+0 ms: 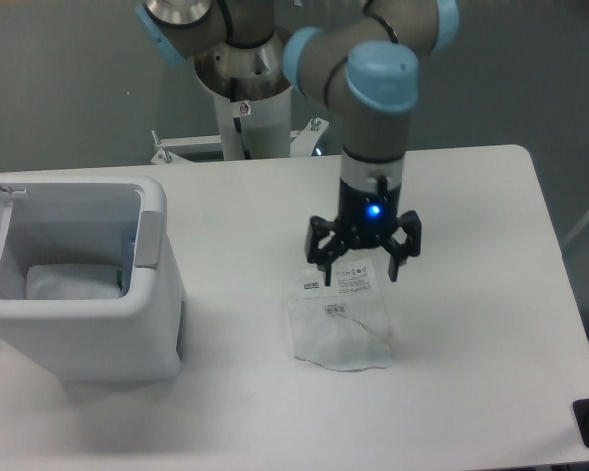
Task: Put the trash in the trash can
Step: 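Move the gripper back over the white plastic bag, then lower the gripper and pinch the white plastic bag, then lift the bag off the table, then carry the bag over the trash bin and lower it in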
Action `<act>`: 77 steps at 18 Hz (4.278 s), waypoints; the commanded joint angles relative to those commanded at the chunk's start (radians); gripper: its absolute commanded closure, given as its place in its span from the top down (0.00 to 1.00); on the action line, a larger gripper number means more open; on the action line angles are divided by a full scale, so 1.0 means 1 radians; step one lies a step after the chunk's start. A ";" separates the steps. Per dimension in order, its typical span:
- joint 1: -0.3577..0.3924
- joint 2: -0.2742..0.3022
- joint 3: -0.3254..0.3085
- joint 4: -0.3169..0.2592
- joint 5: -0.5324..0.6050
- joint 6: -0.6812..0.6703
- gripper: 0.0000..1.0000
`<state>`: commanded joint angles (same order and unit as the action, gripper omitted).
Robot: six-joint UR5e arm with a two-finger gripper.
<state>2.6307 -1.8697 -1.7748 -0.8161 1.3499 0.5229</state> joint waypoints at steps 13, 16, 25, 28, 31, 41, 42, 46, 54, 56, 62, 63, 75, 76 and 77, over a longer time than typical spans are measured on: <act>-0.003 -0.221 0.032 0.005 0.121 0.163 1.00; -0.014 -0.243 0.035 0.005 0.121 0.180 1.00; -0.035 -0.232 0.017 0.000 0.121 0.169 0.33; -0.037 -0.212 0.015 -0.002 0.121 0.137 0.00; -0.037 -0.194 0.017 -0.003 0.121 0.121 0.00; -0.037 0.039 0.099 -0.003 -0.018 0.008 0.00; -0.035 0.062 0.127 -0.002 -0.081 0.006 0.00; -0.031 0.133 0.195 0.002 -0.293 0.006 0.00; -0.067 0.241 0.212 0.012 -0.583 0.011 0.00; -0.097 0.277 0.192 0.012 -0.620 0.011 0.00; -0.190 0.362 0.132 0.012 -0.640 0.019 0.00; -0.201 0.363 0.121 0.012 -0.640 0.029 0.00; -0.319 0.325 0.005 0.011 -0.635 0.196 0.00; -0.330 0.314 0.000 0.011 -0.635 0.204 0.00; -0.336 0.305 -0.002 0.011 -0.635 0.204 0.00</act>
<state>2.2949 -1.5646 -1.7763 -0.8053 0.7148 0.7271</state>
